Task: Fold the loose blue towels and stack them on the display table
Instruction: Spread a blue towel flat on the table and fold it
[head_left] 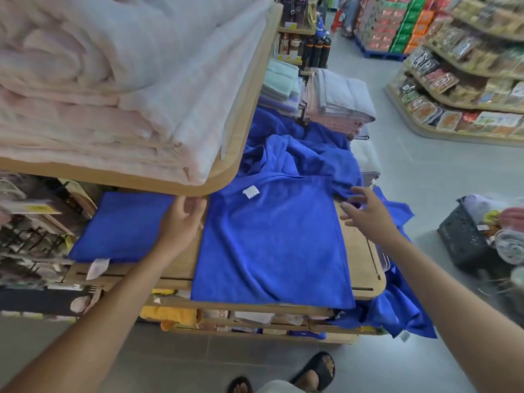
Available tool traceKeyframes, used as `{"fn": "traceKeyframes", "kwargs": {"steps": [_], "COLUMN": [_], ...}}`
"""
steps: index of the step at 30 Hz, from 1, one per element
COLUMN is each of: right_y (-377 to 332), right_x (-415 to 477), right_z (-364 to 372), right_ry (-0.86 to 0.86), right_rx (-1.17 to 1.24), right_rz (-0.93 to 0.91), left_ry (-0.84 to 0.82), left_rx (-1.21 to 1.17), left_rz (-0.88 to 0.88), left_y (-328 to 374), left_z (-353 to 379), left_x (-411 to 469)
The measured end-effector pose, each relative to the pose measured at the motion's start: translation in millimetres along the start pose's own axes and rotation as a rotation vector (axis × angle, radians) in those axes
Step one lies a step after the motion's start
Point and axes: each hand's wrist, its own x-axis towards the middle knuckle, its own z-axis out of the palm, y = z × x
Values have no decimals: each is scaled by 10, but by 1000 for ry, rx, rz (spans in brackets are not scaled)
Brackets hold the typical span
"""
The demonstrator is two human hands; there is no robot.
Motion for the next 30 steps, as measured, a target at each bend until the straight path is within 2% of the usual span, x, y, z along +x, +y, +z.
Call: {"fn": "traceKeyframes", "kwargs": {"steps": [2,6,8,10,12,16,18,20,22,24,26,27,30], "right_y": [231,653,771,824,848,869,928,962,957,926,866,810,561], "right_x": [-444,-1266,-1477,-1545,-1541,-1559,-1627,-1716,-1780,-1786,-1737,-1682,-1320], "right_z": [-2,21,31,52,130,169,73,18,11,-14,-92,-126,-123], "right_ry": [-20,-82,-96,-136,-170,-55,-5,-51,-110,-129,-103,-75,-63], "right_rx": [-15,-245,-421,-508,-394,99,158,110,18,-185,-446,-495,-460], "right_rz": [10,171,314,448,521,503,507,535,533,487,380,313,104], "left_ry": [-65,-251,-338,-334,-285,-152,-111,-129,-215,-297,-219,-139,-47], "left_rx": [-52,-11,10,-73,-181,-225,-178,-157,-118,36,328,432,465], "left_rz": [-52,-386,-538,-660,-684,-621,-588,-552,-530,-465,-288,-181,120], "left_y": [-286,-824,-986,-1030,-1006,-1016,-1094,-1151,-1138,-1078,-994,-914,-589], "left_z": [-198,-328,-244,-146,-45,31,-37,-110,-164,-215,-302,-348,-297], "left_x": [-575,-1225,-1356,-1404,-1392,-1359,-1406,-1478,-1530,-1539,-1491,-1444,-1139]}}
